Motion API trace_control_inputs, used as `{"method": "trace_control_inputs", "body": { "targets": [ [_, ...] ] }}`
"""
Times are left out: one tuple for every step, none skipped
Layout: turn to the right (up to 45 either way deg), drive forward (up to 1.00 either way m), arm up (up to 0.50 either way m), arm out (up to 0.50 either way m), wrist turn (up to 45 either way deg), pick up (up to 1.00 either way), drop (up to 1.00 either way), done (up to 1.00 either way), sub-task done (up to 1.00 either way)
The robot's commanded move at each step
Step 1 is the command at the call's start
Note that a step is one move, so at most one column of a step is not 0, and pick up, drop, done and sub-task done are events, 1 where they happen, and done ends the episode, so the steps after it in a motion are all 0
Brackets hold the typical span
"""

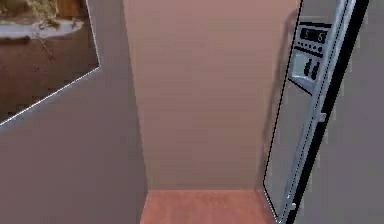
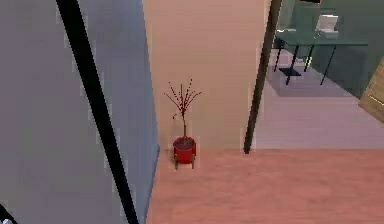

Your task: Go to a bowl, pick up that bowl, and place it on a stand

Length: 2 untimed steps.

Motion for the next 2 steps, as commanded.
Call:
{"method": "trace_control_inputs", "body": {
  "targets": [
    [45.0, 0.00, 0.00, 0.00, 0.0, 0.00, 0.00, 0.00, 0.00],
    [45.0, 0.00, 0.00, 0.00, 0.0, 0.00, 0.00, 0.00, 0.00]
  ]
}}
